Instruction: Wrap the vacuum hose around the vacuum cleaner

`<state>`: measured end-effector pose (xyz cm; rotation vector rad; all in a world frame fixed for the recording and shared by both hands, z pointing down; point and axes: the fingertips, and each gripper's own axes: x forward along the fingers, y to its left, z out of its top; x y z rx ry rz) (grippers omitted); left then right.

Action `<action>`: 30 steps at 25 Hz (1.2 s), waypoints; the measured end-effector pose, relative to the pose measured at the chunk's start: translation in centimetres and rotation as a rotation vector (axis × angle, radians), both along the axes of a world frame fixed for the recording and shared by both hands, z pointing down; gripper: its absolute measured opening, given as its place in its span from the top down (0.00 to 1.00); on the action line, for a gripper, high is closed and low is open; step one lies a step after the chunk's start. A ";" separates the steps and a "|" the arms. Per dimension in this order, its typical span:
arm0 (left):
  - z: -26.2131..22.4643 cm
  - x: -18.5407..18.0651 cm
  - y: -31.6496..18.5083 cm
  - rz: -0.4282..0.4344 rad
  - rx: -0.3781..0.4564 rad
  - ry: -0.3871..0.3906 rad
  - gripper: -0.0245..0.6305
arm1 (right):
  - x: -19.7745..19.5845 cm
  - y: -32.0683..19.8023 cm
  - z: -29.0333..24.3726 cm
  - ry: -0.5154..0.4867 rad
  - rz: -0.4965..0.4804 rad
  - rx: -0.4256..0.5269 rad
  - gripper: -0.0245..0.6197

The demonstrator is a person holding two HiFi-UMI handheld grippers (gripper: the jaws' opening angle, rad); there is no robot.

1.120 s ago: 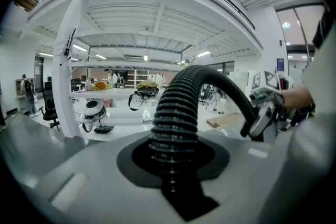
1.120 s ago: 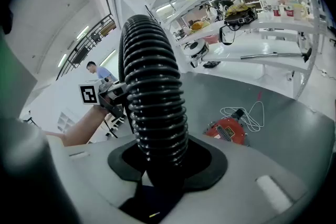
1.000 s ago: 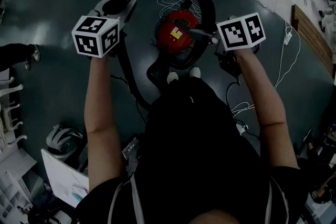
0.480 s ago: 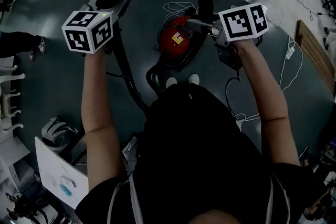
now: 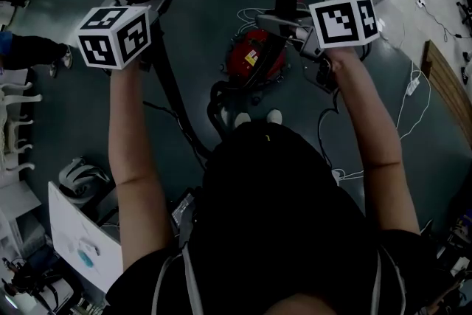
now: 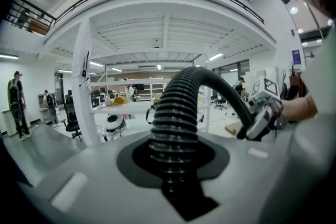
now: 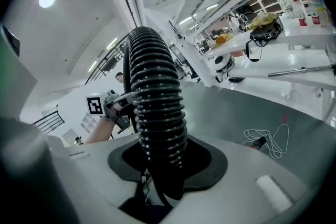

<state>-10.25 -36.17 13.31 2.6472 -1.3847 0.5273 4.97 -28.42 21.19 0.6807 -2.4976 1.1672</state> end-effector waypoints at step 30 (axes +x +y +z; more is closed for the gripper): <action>19.3 7.1 -3.0 0.100 -0.182 -0.081 0.79 | 6.5 -0.3 17.8 -0.011 0.319 -0.281 0.72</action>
